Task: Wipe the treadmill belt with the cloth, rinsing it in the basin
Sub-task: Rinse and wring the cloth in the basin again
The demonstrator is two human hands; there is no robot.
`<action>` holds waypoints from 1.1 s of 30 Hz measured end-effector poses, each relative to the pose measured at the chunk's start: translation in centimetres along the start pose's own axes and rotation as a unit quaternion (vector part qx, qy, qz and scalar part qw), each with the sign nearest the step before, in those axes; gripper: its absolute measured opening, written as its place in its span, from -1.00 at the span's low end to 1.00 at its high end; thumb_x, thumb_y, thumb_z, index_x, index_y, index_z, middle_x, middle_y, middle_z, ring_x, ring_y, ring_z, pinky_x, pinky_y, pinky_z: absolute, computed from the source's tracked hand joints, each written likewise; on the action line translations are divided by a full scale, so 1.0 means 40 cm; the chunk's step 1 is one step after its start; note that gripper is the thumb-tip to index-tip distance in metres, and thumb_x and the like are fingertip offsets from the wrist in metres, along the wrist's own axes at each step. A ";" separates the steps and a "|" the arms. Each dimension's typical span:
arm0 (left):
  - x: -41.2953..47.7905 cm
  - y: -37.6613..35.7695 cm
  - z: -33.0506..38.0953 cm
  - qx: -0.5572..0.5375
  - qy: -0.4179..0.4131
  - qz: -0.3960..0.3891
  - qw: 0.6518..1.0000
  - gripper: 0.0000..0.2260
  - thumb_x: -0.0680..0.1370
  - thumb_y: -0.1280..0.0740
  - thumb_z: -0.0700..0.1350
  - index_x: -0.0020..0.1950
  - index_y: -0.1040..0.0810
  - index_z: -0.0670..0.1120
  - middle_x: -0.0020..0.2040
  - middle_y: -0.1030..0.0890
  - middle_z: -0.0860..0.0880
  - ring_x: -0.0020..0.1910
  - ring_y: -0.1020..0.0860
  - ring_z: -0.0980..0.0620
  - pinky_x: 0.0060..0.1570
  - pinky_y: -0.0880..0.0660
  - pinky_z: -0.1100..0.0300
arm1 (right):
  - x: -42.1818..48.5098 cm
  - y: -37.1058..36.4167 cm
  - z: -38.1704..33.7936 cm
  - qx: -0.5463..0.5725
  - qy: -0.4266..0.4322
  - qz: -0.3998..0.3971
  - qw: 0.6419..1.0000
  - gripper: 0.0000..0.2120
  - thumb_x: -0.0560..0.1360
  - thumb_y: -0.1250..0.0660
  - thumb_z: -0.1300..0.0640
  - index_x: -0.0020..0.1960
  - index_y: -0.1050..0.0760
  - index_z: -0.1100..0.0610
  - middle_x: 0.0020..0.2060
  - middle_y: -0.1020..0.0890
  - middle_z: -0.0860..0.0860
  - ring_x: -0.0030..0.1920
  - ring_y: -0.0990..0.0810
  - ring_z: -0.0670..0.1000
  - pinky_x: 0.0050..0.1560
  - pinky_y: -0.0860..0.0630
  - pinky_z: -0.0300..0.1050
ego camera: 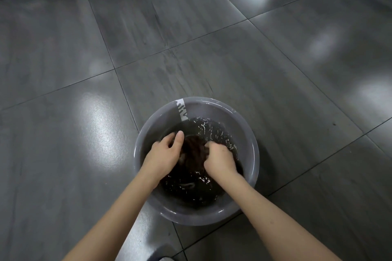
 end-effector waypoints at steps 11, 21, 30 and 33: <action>-0.019 -0.078 0.066 -0.466 0.142 -0.144 0.861 -0.28 0.35 -0.22 0.44 0.23 -0.56 -0.10 0.10 -0.64 -0.19 0.06 -0.63 -0.17 -0.02 -0.58 -0.06 | -0.104 0.181 -0.109 0.462 0.178 -0.145 0.857 -0.75 0.28 -0.24 0.40 -0.23 -0.59 0.11 -0.27 -0.62 0.02 -0.21 -0.59 -0.04 -0.22 -0.53 -0.16; -0.019 -0.006 0.139 -0.389 -0.051 0.049 0.919 -0.46 0.33 -0.35 0.29 0.12 -0.57 -0.07 -0.02 -0.68 -0.07 0.00 -0.64 -0.01 0.10 -0.55 -0.02 | -0.028 -0.051 -0.067 0.789 -0.181 -0.168 0.563 -0.42 0.53 -0.08 -0.31 0.17 -0.59 0.11 0.10 -0.62 0.20 0.12 -0.59 0.20 0.09 -0.53 0.09; 0.000 0.037 0.077 -0.366 0.006 0.226 0.903 -0.49 0.52 -0.27 0.21 -0.28 -0.48 -0.26 -0.35 -0.46 -0.14 -0.33 -0.43 -0.02 -0.22 -0.41 0.09 | -0.074 -0.027 -0.091 0.838 -0.155 -0.101 0.514 -0.49 0.54 -0.16 -0.21 0.29 -0.44 0.15 0.10 -0.63 0.20 0.13 -0.60 0.19 0.25 -0.44 0.15; 0.004 0.036 0.084 -0.387 0.012 0.230 0.893 -0.51 0.52 -0.27 0.23 -0.26 -0.49 -0.22 -0.36 -0.44 -0.12 -0.32 -0.41 -0.02 -0.23 -0.39 0.09 | -0.081 -0.038 -0.101 0.829 -0.142 -0.080 0.535 -0.56 0.54 -0.15 -0.22 0.29 -0.45 0.00 0.11 -0.63 0.11 0.11 -0.61 0.12 0.19 -0.49 0.09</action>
Point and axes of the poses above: each hand's wrist, its own x-axis towards the middle knuckle, its own y-axis out of the back of the hand, z = x × y, the point moved 7 cm from there along x, towards the middle knuckle
